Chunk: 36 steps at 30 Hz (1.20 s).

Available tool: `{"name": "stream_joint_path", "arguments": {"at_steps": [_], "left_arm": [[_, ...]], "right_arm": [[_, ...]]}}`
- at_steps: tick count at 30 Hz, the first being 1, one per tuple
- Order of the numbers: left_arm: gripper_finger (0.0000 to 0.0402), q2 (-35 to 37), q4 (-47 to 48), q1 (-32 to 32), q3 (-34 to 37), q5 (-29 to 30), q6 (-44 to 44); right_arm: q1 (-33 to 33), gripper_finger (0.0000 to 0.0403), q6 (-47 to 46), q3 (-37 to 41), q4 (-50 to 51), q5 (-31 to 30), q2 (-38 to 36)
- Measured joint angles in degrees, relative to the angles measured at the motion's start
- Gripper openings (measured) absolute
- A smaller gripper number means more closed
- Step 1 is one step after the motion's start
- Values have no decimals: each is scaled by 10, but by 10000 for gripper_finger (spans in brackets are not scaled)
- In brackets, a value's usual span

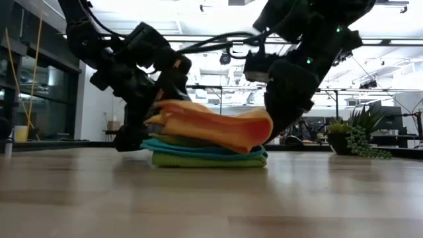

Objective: Fold microfiber towels
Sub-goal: Put the folded microfiber towels into the transparent bin

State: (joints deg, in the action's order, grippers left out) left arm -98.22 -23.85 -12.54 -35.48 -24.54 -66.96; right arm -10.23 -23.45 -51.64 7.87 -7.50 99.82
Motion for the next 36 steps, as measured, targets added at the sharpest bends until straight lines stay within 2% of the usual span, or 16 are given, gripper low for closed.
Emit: {"name": "stream_joint_path", "arguments": {"at_steps": [4,8,12,20,27,31,34,36], "left_arm": [[326,1,-4,8,0,30,-17],[326,1,5,18,0,36,-19],[326,-11,-3,38,2,75,-31],[326,-66,-106,53,2,120,-117],[318,-62,-102,55,2,131,-93],[270,-66,-102,59,1,141,-96],[202,-66,-99,62,0,163,-99],[141,-66,-100,63,0,179,-99]], "right_arm": [[5,0,0,0,-18,31,24],[8,0,3,0,-28,31,26],[14,0,5,0,-37,35,26],[16,0,4,0,-55,45,26],[16,0,6,0,-56,47,26],[16,0,6,0,-57,45,26],[16,0,6,0,-58,45,26],[16,0,13,0,-58,45,26]]}}
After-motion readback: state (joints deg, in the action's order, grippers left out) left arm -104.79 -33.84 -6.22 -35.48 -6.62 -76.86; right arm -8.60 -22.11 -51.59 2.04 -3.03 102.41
